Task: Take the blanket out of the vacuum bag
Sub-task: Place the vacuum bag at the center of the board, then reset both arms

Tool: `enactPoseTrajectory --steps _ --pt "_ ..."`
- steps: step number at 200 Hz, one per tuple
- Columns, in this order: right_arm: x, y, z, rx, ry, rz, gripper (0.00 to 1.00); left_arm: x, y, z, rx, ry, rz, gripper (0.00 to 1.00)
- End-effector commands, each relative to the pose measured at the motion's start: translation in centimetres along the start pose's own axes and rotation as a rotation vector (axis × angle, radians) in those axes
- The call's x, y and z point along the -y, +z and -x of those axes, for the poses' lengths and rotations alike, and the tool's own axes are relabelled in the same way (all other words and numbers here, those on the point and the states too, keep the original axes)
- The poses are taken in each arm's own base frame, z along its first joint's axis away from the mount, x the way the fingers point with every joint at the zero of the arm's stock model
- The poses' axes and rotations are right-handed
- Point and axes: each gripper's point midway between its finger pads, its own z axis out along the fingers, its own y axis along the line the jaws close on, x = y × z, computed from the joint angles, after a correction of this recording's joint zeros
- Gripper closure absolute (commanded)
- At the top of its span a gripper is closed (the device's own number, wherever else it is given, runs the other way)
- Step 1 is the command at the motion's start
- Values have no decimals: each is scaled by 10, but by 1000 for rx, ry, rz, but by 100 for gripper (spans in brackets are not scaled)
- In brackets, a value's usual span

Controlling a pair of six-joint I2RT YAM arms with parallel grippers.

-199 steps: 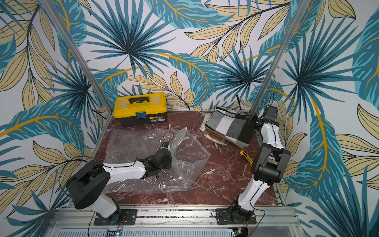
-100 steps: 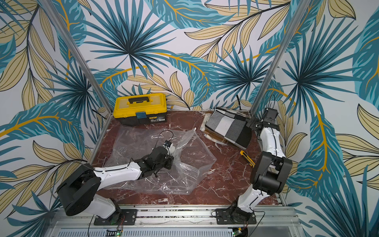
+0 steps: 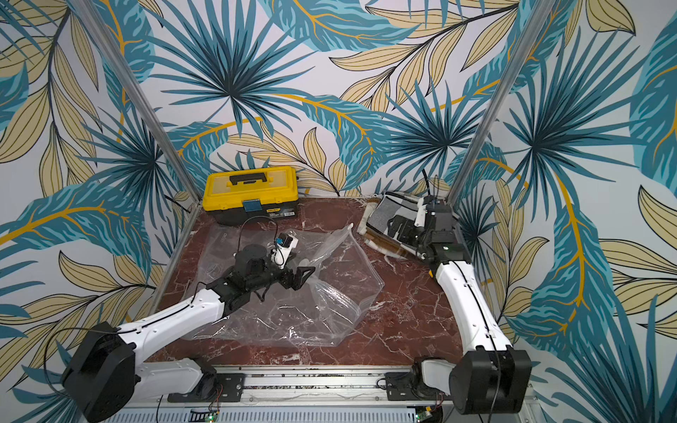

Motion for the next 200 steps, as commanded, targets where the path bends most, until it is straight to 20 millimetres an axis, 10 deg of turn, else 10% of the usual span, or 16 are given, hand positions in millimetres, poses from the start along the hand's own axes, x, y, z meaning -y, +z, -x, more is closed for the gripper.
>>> enactPoseTrajectory --steps 1,38,89,141,168,200 --pt "-21 17 -42 -96 10 53 1 10 -33 45 129 42 9 5" --pt "13 22 -100 -127 -84 -58 1 -105 -93 9 68 8 682 0" --pt "59 45 -84 -16 -306 -277 0 -215 -130 -31 205 58 1012 0" --pt "76 76 -63 204 -488 -327 1 -268 -125 -74 306 -37 981 0" --pt "84 85 -56 249 -482 -325 0 -259 -122 -75 325 -19 906 0" --pt "127 50 -58 495 -271 -265 0 -257 -114 -71 350 19 864 0"
